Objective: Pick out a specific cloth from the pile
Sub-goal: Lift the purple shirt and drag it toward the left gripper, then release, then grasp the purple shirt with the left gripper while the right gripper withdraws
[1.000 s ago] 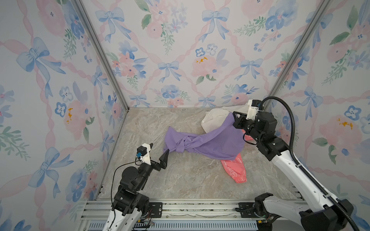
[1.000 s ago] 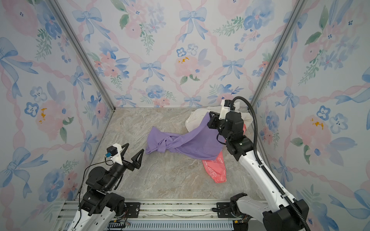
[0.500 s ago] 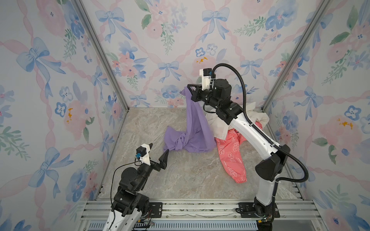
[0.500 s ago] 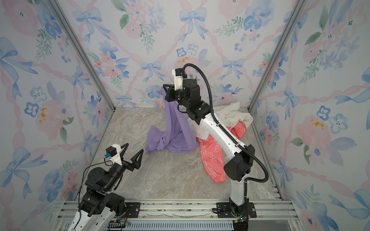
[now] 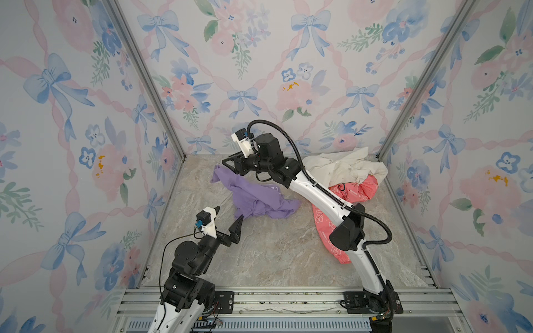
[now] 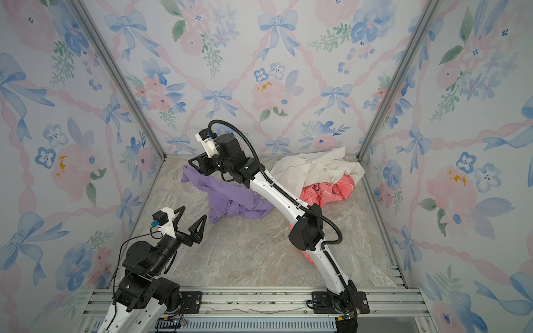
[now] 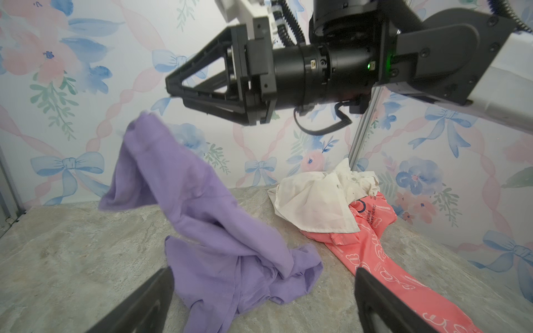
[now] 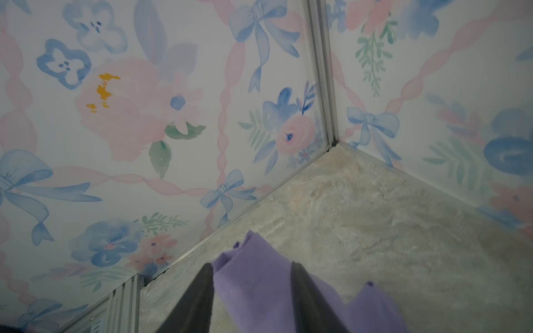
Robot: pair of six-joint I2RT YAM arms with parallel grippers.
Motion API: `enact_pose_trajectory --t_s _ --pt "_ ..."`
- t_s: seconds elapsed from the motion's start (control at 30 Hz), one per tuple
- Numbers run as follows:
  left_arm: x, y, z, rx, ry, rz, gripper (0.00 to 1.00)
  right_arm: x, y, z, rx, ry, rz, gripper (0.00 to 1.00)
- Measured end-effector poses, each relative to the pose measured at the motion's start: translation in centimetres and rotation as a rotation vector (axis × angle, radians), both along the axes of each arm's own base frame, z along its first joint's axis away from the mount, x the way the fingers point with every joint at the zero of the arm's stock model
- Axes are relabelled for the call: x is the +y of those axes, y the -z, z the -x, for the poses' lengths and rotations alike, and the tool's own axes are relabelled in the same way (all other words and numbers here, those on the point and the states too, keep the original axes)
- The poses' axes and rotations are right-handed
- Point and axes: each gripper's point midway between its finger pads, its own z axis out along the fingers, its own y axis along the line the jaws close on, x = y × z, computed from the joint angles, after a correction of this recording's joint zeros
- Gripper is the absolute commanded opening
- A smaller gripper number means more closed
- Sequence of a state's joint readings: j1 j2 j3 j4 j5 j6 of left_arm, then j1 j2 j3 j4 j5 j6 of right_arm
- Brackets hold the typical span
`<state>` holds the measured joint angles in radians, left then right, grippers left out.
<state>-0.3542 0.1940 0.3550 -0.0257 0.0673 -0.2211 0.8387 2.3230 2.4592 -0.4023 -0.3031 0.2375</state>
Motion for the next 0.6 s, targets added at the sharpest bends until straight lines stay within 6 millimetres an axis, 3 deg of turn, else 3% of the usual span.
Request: enact_pose_trajectory --t_s 0.07,0.17,0.2,0.27,0.33,0.43,0.53,0.6 --pt "0.1 0.0 0.0 0.001 -0.003 0.000 0.98 -2.0 4.9 -0.7 0.037 0.057 0.158 0.75" --pt "0.3 0.1 -0.2 0.005 -0.020 0.003 0.98 -7.2 12.1 -0.4 0.126 0.125 0.373 0.88" --pt "0.4 0.2 -0.3 0.011 -0.029 0.006 0.98 -9.0 13.5 -0.2 0.157 0.148 0.413 0.98" --pt "0.7 0.5 -0.7 0.029 -0.048 0.008 0.98 -13.6 15.3 0.5 0.205 0.207 0.456 0.97" --pt "0.9 1.1 -1.2 0.058 -0.071 0.007 0.97 -17.6 14.5 1.0 0.212 0.270 0.439 0.97" --pt "1.3 2.2 -2.2 0.143 -0.119 0.036 0.93 -22.2 9.6 0.9 0.139 0.375 0.327 0.97" --pt "1.5 2.4 -3.7 0.228 -0.161 0.082 0.91 -24.7 4.0 1.9 0.026 0.430 0.205 0.97" --pt "1.3 2.4 -4.7 0.276 -0.182 0.107 0.90 -25.6 1.6 3.1 -0.034 0.437 0.145 0.97"
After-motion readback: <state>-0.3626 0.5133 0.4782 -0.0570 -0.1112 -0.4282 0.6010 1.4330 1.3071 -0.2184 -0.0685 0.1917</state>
